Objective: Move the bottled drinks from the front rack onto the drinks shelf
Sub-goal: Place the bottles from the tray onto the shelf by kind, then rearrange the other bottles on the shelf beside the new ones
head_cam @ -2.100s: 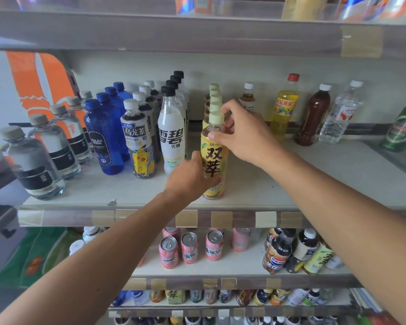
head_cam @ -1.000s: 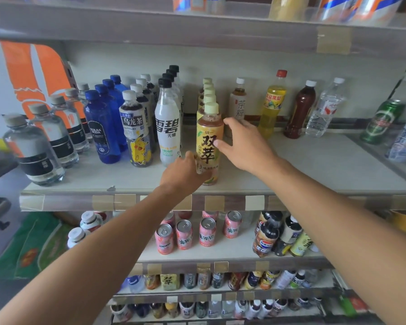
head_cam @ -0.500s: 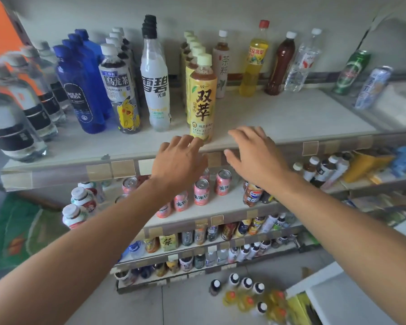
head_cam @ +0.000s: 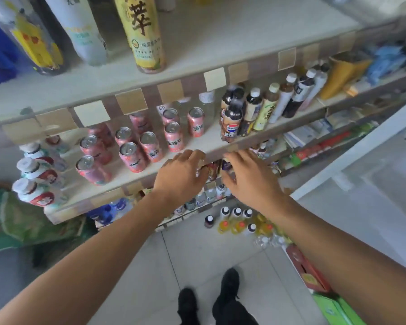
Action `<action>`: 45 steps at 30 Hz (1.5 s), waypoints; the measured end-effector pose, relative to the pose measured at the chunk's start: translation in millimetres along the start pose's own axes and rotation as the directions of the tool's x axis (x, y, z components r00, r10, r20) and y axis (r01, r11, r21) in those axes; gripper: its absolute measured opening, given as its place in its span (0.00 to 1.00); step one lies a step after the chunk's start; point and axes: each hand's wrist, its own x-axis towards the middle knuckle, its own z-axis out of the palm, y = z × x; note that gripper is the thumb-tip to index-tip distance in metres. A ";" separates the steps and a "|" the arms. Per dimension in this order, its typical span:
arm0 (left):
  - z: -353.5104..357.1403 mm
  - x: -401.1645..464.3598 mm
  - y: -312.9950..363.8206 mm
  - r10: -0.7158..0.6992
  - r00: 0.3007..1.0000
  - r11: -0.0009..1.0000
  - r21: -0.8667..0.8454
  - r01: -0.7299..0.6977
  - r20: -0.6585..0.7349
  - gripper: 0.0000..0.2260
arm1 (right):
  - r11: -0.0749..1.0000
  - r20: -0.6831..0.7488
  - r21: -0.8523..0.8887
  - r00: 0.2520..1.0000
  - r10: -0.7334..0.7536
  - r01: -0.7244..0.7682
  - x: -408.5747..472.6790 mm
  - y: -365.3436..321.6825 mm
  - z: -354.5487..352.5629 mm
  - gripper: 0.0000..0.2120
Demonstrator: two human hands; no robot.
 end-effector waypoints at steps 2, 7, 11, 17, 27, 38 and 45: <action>27.9 3.0 5.3 -0.045 0.997 0.999 -0.025 0.047 0.067 0.15 | 0.998 0.034 0.038 0.998 0.053 -0.054 -9.8 17.3 23.1 0.18; 112.4 9.7 0.8 -0.122 0.969 0.988 -0.066 0.139 0.217 0.13 | 0.978 0.165 0.123 0.975 0.146 -0.167 -31.8 64.1 99.0 0.15; 196.8 6.1 -23.2 -0.169 0.911 0.977 -0.056 0.204 0.377 0.13 | 0.962 0.266 0.137 0.945 0.193 -0.235 -62.9 91.0 188.4 0.14; 334.0 0.8 -86.8 -0.214 0.819 0.961 -0.036 0.275 0.532 0.13 | 0.918 0.460 0.137 0.844 0.274 -0.373 -106.5 109.3 339.6 0.21; 528.6 -5.8 -200.3 -0.237 0.790 0.942 -0.065 0.329 0.566 0.15 | 0.864 0.563 0.155 0.761 0.321 -0.479 -116.1 130.4 570.0 0.19; 630.2 -16.3 -267.9 -0.298 0.799 0.896 -0.136 0.423 0.522 0.10 | 0.893 0.448 0.084 0.817 0.363 -0.442 -70.3 143.0 730.6 0.22; 640.7 -26.9 -285.1 -0.344 0.776 0.856 -0.163 0.490 0.528 0.09 | 0.905 0.441 -0.021 0.809 0.389 -0.424 -61.0 151.3 758.7 0.16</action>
